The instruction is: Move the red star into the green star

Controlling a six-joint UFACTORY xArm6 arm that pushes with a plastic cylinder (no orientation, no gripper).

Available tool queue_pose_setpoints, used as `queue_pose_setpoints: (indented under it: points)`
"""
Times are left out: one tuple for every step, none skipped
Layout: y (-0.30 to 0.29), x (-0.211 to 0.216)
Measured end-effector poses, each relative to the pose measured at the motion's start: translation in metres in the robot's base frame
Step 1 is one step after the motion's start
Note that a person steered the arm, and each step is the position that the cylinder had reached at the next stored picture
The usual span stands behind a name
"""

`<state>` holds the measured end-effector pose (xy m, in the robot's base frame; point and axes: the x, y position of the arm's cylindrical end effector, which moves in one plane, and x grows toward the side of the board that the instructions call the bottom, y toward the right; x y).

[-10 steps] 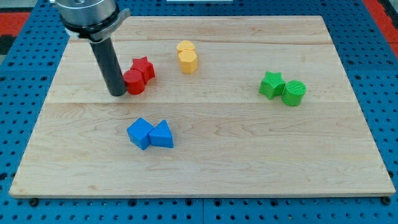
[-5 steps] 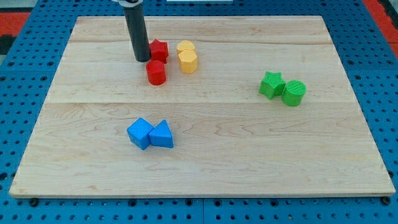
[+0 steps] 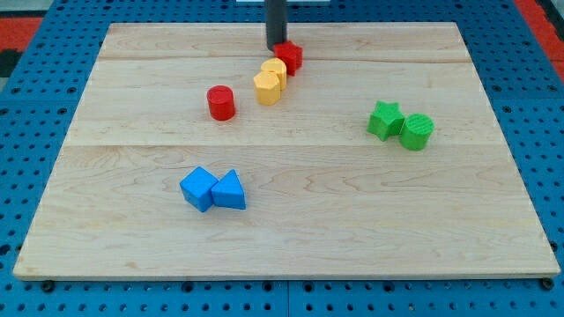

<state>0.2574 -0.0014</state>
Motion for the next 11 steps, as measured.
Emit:
queue_pose_setpoints:
  points:
    - [0.008,0.020]
    - [-0.003,0.021]
    - [0.003,0.033]
    - [0.027,0.048]
    - [0.061,0.067]
    - [0.072,0.093]
    - [0.097,0.106]
    - [0.084,0.112]
    - [0.056,0.112]
    - [0.046,0.110]
    - [0.042,0.110]
